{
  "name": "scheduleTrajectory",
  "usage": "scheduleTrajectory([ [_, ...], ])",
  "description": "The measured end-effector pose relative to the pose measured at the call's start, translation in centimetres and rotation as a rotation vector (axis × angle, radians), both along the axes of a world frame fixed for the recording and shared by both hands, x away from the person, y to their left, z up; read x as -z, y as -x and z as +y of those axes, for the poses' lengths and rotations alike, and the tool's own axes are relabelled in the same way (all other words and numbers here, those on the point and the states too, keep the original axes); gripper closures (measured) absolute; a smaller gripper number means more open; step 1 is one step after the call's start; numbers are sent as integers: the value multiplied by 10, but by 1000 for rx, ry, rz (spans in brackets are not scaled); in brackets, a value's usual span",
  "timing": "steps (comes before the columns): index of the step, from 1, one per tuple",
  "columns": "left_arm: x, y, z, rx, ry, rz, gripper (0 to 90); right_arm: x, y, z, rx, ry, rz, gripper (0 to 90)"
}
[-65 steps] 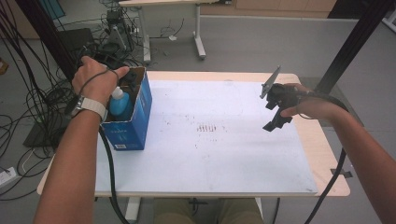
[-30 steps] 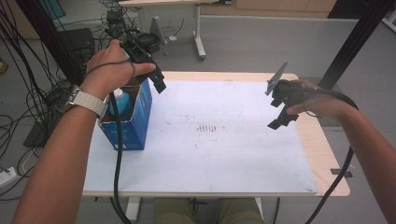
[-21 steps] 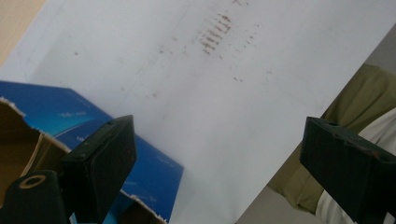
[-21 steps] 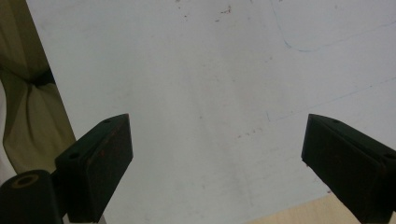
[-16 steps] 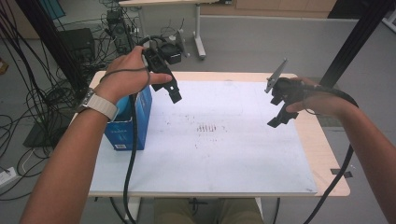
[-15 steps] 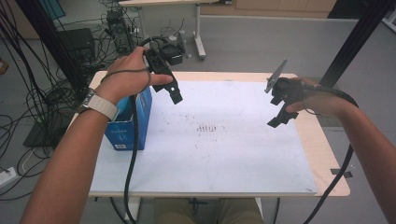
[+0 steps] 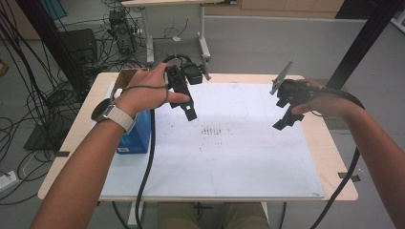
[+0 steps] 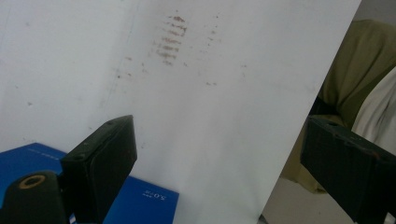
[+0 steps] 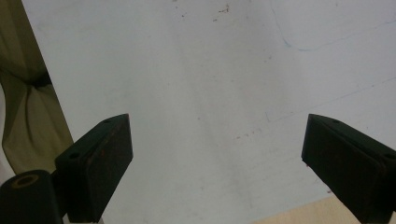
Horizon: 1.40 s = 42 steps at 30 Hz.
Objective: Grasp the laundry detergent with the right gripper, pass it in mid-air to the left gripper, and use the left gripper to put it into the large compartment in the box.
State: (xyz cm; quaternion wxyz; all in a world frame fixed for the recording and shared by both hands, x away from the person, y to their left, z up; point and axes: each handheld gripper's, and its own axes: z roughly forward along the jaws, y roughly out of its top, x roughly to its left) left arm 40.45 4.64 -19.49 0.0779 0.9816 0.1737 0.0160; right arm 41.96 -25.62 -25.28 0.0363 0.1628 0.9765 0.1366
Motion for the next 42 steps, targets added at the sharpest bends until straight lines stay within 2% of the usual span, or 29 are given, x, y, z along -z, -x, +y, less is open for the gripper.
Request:
scheduleTrajectory([
  [12, 8, 4, -16, 60, -7, 3, 116, 2, -2, -2, 7, -4, 4, 85],
  [22, 12, 7, -23, 75, -14, -5, 115, 5, -2, -3, 11, -5, 9, 85],
  [29, 17, 9, -24, 87, -16, 11, 115, 4, -1, -1, 8, -7, 6, 84],
  [42, 21, 9, -28, 106, -13, 13, 115, 6, -2, 0, 4, -12, 8, 84],
])
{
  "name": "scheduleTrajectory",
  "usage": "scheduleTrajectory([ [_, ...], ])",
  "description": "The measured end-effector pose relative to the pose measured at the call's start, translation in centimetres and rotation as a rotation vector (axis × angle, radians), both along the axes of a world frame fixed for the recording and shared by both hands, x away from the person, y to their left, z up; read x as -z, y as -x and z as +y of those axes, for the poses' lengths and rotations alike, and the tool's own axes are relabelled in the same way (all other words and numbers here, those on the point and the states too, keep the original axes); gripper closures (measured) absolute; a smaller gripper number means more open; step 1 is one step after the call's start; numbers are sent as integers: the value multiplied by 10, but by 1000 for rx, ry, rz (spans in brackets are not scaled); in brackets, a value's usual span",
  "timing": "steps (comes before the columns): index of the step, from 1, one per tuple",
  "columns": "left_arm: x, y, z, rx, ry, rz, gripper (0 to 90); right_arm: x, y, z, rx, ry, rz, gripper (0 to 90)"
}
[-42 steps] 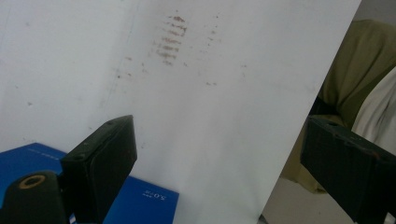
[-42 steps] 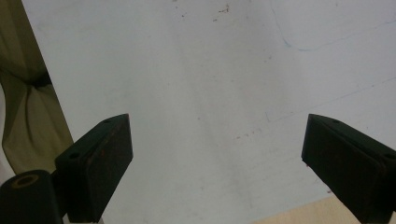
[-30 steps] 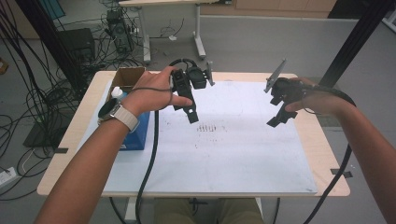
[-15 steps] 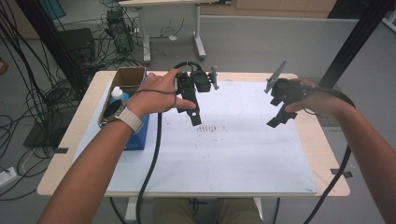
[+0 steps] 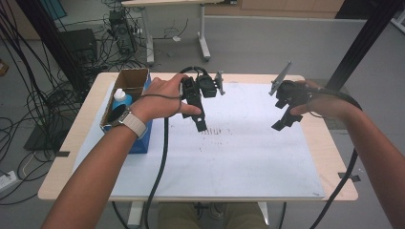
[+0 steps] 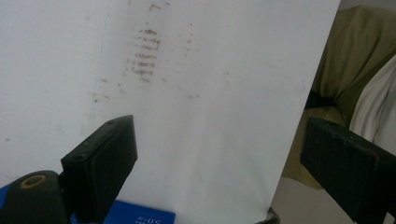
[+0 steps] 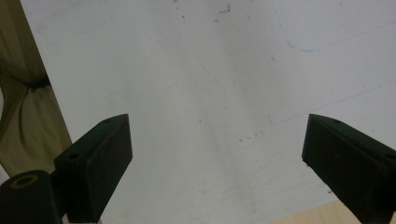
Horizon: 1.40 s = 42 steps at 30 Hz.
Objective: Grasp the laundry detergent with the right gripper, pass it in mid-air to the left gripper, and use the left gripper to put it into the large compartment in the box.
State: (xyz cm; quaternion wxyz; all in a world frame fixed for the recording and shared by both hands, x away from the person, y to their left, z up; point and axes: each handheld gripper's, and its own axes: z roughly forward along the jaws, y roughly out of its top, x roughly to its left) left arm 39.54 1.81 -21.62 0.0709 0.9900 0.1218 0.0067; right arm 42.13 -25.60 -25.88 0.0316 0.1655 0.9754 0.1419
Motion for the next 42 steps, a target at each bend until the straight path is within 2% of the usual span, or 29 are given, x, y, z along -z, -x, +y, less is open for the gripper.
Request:
scheduleTrajectory([
  [9, 3, -2, -5, 10, -3, 1, 115, 1, -2, -5, 18, -2, 2, 81],
  [19, 5, -3, -4, -4, -2, 3, 115, 3, -3, -7, 22, -5, 6, 81],
  [42, 8, -3, -2, -26, 0, 3, 116, 8, -2, -3, 7, -6, 13, 81],
])
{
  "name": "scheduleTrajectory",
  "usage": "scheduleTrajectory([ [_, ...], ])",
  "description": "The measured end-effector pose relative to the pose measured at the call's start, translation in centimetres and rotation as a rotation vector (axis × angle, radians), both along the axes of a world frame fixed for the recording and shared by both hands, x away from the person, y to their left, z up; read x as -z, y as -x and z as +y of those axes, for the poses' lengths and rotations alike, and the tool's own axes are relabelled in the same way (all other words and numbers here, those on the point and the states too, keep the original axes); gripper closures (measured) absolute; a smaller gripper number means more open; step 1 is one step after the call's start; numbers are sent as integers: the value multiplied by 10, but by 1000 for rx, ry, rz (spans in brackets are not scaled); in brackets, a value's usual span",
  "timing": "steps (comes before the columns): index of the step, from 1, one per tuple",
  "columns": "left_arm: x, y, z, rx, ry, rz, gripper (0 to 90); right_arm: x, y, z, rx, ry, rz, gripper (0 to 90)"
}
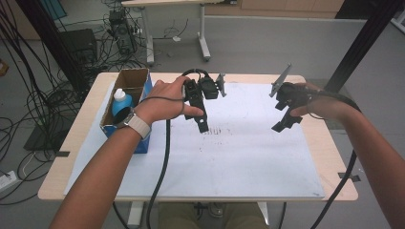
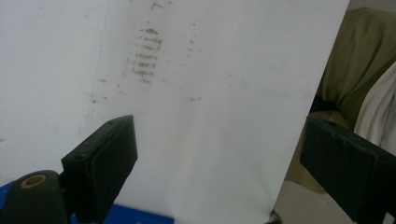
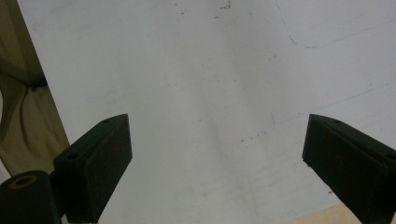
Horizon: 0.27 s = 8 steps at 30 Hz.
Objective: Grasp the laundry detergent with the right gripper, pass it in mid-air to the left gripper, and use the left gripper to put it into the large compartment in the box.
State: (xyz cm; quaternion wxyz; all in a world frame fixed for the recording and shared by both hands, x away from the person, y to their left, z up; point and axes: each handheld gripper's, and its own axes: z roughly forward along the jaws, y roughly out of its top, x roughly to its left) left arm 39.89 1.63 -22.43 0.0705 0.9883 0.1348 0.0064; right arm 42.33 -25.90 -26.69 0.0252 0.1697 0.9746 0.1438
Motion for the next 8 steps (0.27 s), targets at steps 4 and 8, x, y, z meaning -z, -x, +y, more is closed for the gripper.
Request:
scheduleTrajectory([
  [4, 0, 0, 1, -2, 4, -2, 116, 0, 0, 0, -4, 1, -2, 81],
  [8, -1, -1, 2, -1, 1, -1, 116, 1, 0, -1, -1, 0, -2, 81],
])
